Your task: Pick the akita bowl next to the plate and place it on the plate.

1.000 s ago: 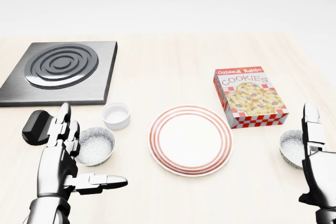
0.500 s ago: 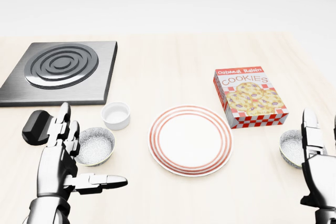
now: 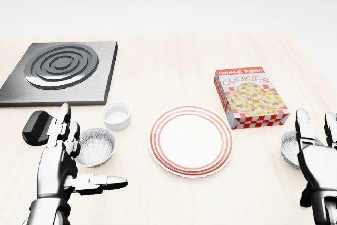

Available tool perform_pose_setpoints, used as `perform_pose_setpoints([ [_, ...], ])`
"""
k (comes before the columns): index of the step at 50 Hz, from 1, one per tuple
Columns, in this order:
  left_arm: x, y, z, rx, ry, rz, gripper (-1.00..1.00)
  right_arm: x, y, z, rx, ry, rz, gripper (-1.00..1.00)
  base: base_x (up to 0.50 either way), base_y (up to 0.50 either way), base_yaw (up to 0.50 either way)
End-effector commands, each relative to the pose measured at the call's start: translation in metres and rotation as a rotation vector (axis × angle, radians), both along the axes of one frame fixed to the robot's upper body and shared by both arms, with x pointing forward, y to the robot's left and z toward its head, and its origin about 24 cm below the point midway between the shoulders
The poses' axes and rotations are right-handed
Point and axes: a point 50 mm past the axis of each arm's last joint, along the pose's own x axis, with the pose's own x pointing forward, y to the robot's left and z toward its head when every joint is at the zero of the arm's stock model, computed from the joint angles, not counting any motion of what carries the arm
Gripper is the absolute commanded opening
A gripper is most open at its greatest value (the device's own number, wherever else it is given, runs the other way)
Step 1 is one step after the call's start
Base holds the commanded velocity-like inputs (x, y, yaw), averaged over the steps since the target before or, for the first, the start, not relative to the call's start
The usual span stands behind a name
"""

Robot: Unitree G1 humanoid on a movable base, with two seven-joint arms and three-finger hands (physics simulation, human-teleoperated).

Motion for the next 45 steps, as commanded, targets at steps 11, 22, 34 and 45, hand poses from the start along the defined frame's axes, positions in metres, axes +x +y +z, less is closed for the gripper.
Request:
perform_pose_setpoints([
  [11, 0.000, 0.000, 0.002, -0.002, 0.002, 0.002, 1.00, 0.018, -0.009, -0.007, -0.001, 0.115, -0.029, 1.00, 0.00, 0.00, 0.00],
  [22, 0.000, -0.001, 0.001, -0.002, 0.002, 0.002, 1.00, 0.016, -0.009, -0.009, 0.032, 0.108, -0.044, -1.00, 0.00, 0.00, 0.00],
  [34, 0.000, -0.001, 0.001, 0.001, 0.000, 0.000, 1.00, 0.009, -0.011, -0.013, 0.065, 0.101, -0.067, -1.00, 0.00, 0.00, 0.00],
  [45, -0.001, -0.001, 0.001, 0.008, -0.002, 0.000, 1.00, 0.007, -0.012, -0.003, 0.076, 0.030, -0.064, -1.00, 0.00, 0.00, 0.00],
])
